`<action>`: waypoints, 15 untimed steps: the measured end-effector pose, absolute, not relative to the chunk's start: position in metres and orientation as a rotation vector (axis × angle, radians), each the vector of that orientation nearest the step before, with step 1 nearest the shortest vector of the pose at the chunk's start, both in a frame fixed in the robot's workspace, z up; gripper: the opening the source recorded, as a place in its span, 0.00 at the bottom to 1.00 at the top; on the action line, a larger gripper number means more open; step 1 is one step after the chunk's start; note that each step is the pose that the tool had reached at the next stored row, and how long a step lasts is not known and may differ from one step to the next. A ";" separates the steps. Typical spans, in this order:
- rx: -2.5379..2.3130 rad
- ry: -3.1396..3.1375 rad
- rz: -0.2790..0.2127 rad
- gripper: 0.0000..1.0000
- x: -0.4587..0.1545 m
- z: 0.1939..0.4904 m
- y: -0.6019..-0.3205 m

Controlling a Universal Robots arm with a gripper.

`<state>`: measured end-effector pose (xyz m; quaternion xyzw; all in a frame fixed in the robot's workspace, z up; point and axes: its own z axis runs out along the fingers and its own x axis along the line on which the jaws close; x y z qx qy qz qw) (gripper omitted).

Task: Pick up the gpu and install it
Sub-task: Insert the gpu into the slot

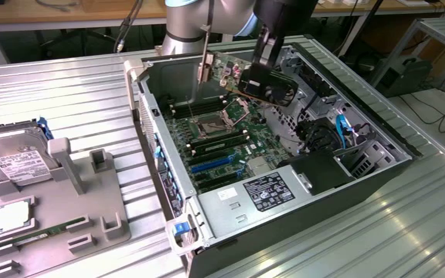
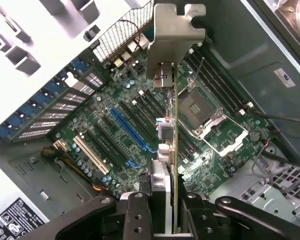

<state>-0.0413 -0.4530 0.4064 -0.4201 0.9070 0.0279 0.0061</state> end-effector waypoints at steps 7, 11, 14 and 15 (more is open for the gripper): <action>-1.434 2.783 0.088 0.28 -0.041 0.406 -0.453; -1.498 2.750 0.089 0.28 -0.041 0.406 -0.453; -1.562 2.716 0.089 0.28 -0.041 0.405 -0.453; -1.590 2.700 0.089 0.28 -0.041 0.405 -0.453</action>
